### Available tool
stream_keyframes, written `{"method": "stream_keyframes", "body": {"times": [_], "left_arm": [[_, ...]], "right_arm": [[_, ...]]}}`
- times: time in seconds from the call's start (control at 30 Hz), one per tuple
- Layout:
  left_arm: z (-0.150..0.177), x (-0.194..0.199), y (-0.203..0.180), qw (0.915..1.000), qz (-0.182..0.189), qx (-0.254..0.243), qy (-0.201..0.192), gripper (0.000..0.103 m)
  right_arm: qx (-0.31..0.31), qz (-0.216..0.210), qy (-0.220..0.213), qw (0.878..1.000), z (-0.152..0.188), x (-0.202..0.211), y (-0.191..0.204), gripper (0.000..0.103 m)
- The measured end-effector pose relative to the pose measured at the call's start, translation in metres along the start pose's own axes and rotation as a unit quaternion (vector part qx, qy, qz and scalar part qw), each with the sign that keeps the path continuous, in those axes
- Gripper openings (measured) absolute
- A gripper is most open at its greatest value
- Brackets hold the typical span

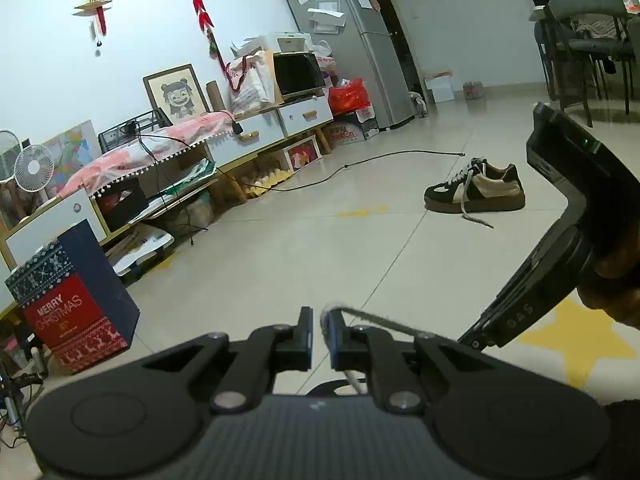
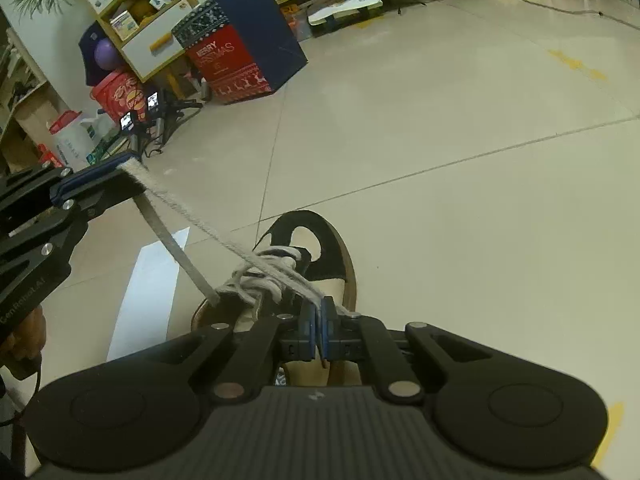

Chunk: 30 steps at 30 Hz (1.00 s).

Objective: Lace up shoes with both hands

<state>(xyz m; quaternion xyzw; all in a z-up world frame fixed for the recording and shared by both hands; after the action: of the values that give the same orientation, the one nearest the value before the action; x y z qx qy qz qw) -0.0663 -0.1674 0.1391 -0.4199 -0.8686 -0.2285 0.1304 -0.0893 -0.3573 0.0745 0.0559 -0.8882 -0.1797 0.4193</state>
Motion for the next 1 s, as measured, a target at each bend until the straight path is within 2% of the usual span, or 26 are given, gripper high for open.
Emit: {"method": "stream_keyframes", "body": {"times": [0.27,0.37,0.43,0.5,0.6,0.63,0.77,0.87,0.93,1.0], "left_arm": [[0.0,-0.003,0.001,1.0,-0.003,0.004,0.005,0.01],[-0.001,-0.013,0.008,0.9993,-0.025,-0.007,0.027,0.015],[-0.005,-0.023,0.02,0.9977,-0.031,0.009,0.06,0.031],[-0.007,-0.035,0.035,0.9936,-0.032,0.04,0.101,0.04],[0.001,-0.029,0.043,0.9871,-0.024,0.09,0.13,0.061],[0.004,-0.027,0.045,0.9842,-0.021,0.107,0.14,0.063],[0.016,-0.019,0.055,0.9688,-0.01,0.173,0.177,0.062],[0.024,-0.019,0.056,0.9621,-0.008,0.19,0.196,0.062],[0.027,-0.023,0.057,0.9593,-0.015,0.192,0.207,0.053],[0.029,-0.027,0.055,0.9551,-0.008,0.202,0.217,0.053]], "right_arm": [[-0.089,-0.016,0.006,0.996,0.001,-0.003,-0.018,0.003],[-0.147,-0.043,-0.012,0.988,-0.007,0.002,-0.024,0.003],[-0.207,-0.07,-0.036,0.975,-0.015,0.007,-0.032,0.003],[-0.254,-0.085,-0.058,0.962,-0.023,0.009,-0.039,0.003],[-0.278,-0.083,-0.063,0.955,-0.025,0.005,-0.042,0.003],[-0.28,-0.081,-0.056,0.955,-0.021,0.002,-0.043,0.003],[-0.316,-0.075,-0.03,0.945,-0.003,-0.009,-0.049,0.003],[-0.345,-0.064,-0.023,0.936,0.006,-0.011,-0.057,0.003],[-0.365,-0.06,-0.026,0.929,0.007,-0.009,-0.065,0.003],[-0.364,-0.055,-0.029,0.929,0.006,-0.006,-0.069,0.003]]}}
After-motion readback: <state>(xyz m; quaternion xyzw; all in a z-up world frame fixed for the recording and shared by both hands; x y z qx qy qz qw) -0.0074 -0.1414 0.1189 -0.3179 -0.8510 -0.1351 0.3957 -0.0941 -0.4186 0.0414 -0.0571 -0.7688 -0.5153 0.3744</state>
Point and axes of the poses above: each gripper's, at about its wrist camera, not at the fingertips, and x roughly against the way its jaws point, y to its left, z to its underside, the point moved 3 cm from there along -x, roughly the way its jaws point, and after that the axes turned 5 degrees about z, right-handed, at the moved point
